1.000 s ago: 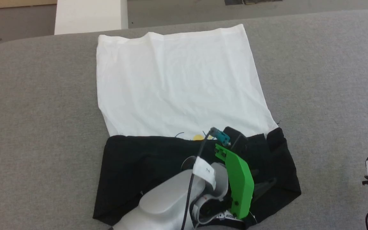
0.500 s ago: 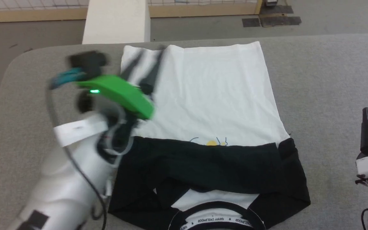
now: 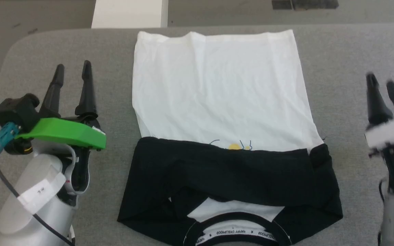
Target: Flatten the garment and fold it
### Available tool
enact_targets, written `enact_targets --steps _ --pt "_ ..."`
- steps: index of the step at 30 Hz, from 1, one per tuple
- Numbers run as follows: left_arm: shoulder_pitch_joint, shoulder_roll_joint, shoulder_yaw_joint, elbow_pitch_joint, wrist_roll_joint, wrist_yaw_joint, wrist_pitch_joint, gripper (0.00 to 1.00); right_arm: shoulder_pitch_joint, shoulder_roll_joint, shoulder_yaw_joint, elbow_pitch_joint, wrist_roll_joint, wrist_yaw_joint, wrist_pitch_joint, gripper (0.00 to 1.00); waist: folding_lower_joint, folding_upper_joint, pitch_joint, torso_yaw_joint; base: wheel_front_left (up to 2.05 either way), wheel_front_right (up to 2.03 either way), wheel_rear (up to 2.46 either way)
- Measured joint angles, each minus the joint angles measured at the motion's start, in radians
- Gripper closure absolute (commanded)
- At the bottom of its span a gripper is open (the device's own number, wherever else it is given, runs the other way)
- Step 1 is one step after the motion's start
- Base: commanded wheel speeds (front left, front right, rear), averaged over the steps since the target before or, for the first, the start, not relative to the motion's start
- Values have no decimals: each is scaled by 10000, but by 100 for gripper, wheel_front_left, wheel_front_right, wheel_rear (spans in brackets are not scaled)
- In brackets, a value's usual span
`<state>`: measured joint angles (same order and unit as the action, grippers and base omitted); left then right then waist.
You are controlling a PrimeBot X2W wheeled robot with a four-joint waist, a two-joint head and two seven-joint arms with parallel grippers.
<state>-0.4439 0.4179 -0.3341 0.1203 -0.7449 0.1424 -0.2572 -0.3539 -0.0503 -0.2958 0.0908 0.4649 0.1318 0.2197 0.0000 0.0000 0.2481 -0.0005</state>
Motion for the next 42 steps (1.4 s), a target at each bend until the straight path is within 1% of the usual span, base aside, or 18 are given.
enact_targets --steps 4,6,10,13,16,20,24,29,32,36,37,38,39,42 --pt "370 -305 688 -757 564 -27 -10 0 -1566 -13 370 299 -1116 0 1141 0 0 0 510 52 0 0 0" --pt "389 -449 922 -1087 838 -102 -10 0 -2574 -52 474 575 -1730 2 1898 0 0 0 834 103 0 0 0" --pt "345 -706 1089 -1513 1057 -282 -8 0 -4530 -343 479 1287 -2621 2 3229 0 0 0 1482 251 0 0 0" --pt "221 -938 1223 -1760 1183 -391 -8 0 -6070 -688 391 2004 -3494 2 4299 0 1 0 2059 433 0 0 0" --pt "45 -1078 1306 -1981 1398 -550 -10 0 -7139 -1009 405 2592 -4391 2 5507 0 2 0 2605 637 0 0 0" --pt "-51 -1277 1536 -2313 1538 -677 -10 0 -8055 -1423 913 3072 -5325 2 6746 0 1 0 3328 945 0 0 0" --pt "-83 -1490 1712 -2614 1668 -811 -10 0 -8715 -1526 1235 3515 -5726 2 7687 0 2 0 3956 1242 0 0 0" --pt "-88 -1735 1791 -2736 1933 -986 -10 0 -8947 -1733 1651 3676 -6025 2 8322 0 2 0 4679 1590 0 0 0" --pt "-88 -1827 1850 -2706 2061 -1078 -10 0 -9073 -1837 1806 3643 -6023 0 8498 0 2 0 4999 1748 0 0 0" --pt "-88 -1937 1929 -2596 2121 -1177 -10 0 -9354 -2000 2023 3532 -5829 0 9001 0 2 0 5285 1877 0 0 0" --pt "-87 -1941 1946 -2560 2153 -1214 -10 0 -9377 -2025 2044 3494 -5760 -2 9177 19 2 0 5325 1884 0 0 0" --pt "-88 -1941 1939 -2525 2171 -1241 -10 0 -9398 -2040 2056 3432 -5705 -2 9283 71 2 0 5339 1875 0 0 0" --pt "-91 -1937 1927 -2481 2171 -1252 -10 0 -9409 -2052 2065 3363 -5624 -2 9375 100 2 0 5344 1851 0 0 0" --pt "-297 -1841 1812 -2395 2173 -1427 228 0 -9390 -2079 2196 3227 -5419 2 9635 100 1 0 5316 1762 0 0 0"
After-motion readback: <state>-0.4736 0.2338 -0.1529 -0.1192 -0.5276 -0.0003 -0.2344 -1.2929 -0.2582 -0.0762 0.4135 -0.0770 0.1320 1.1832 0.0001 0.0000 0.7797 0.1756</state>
